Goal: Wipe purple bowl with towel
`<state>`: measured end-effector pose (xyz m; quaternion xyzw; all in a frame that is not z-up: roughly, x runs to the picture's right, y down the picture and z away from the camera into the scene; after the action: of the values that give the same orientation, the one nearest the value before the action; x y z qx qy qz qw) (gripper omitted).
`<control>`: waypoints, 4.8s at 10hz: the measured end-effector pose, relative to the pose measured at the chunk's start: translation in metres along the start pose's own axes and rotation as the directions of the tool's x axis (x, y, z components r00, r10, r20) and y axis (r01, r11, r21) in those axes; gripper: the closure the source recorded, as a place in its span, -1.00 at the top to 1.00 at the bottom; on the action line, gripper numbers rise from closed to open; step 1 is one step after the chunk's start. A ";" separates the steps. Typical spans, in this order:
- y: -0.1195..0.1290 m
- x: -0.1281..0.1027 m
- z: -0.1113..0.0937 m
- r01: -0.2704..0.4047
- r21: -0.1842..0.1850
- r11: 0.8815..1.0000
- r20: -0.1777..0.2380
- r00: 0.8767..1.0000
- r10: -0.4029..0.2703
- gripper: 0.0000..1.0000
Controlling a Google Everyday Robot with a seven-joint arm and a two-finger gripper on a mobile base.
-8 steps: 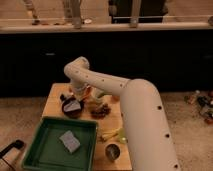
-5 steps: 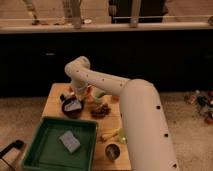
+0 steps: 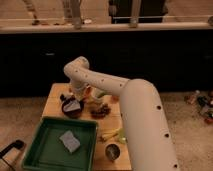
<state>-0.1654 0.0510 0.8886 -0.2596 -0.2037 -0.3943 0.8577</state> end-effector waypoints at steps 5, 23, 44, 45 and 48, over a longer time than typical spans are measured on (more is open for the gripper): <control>-0.022 -0.006 0.004 0.043 0.031 0.999 0.037 0.998 -0.044 -1.00; 0.031 -0.062 -0.011 0.120 0.006 0.993 0.203 0.972 -0.119 -1.00; -0.011 -0.086 0.002 0.236 0.127 0.963 0.267 0.927 -0.263 -1.00; 0.000 -0.085 -0.001 0.224 0.118 0.967 0.271 0.930 -0.249 -1.00; 0.018 -0.076 -0.002 0.190 0.086 0.978 0.259 0.944 -0.206 -1.00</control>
<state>-0.1973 0.1028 0.8394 -0.2628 -0.3539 -0.4334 0.7860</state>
